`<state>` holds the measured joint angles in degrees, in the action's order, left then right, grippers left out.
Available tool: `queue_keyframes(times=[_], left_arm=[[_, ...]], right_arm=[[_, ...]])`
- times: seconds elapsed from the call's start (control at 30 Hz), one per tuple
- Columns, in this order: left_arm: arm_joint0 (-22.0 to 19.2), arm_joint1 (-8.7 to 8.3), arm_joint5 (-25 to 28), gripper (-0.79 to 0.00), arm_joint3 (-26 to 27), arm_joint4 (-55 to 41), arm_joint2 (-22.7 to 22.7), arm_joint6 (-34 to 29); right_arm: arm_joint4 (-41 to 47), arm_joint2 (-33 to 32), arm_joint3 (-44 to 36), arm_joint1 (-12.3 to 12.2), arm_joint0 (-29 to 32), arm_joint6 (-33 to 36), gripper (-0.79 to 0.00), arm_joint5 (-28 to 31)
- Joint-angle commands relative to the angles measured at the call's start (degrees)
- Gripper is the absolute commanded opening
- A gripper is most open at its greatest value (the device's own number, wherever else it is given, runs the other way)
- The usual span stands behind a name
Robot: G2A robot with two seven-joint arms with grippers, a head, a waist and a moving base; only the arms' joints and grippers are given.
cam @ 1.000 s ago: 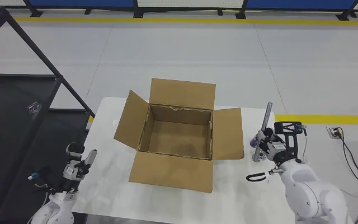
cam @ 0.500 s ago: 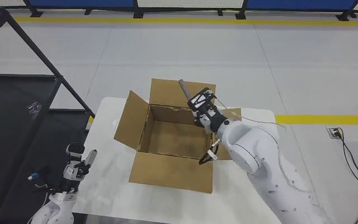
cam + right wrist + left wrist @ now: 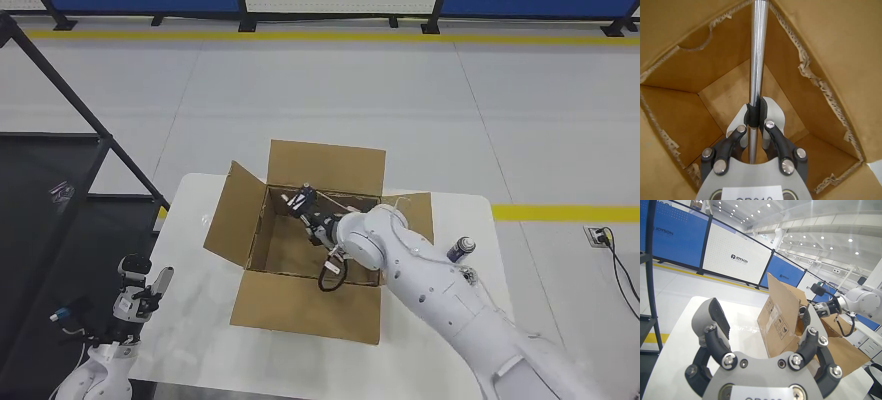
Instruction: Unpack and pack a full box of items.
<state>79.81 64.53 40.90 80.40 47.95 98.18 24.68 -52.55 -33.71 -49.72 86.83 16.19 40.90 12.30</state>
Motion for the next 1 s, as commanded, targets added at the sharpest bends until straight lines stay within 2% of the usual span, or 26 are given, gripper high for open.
queue_keyframes(times=[0.0, 0.27, 0.63, 0.77, 0.83, 0.97], left_arm=[[0.00, 0.00, 0.00, 0.000, 0.00, 0.00, 0.00, 0.00], [0.00, 0.00, 0.00, 0.000, 0.00, 0.00, 0.00, 0.00], [0.00, 0.00, 0.00, 0.000, 0.00, 0.00, 0.00, 0.00], [0.00, 0.00, 0.00, 0.000, 0.00, 0.00, 0.00, 0.00], [0.00, 0.00, 0.00, 0.000, 0.00, 0.00, 0.00, 0.00], [0.00, 0.00, 0.00, 0.000, 0.00, 0.00, 0.00, 0.00]], right_arm=[[0.56, 1.23, 4.32, 1.28, -0.70, -1.02, -0.785, 0.83], [2.06, 4.37, 16.69, 6.02, -3.56, -2.40, -0.785, 4.10], [1.58, 7.23, 27.23, 11.91, -5.73, -1.70, -0.779, 4.80], [1.58, 7.37, 30.15, 13.25, -6.35, -2.13, -0.570, 5.53], [1.55, 7.38, 31.29, 13.81, -6.61, -2.27, -0.529, 5.86], [1.39, 7.33, 33.09, 14.72, -7.02, -2.81, -0.526, 6.29]])
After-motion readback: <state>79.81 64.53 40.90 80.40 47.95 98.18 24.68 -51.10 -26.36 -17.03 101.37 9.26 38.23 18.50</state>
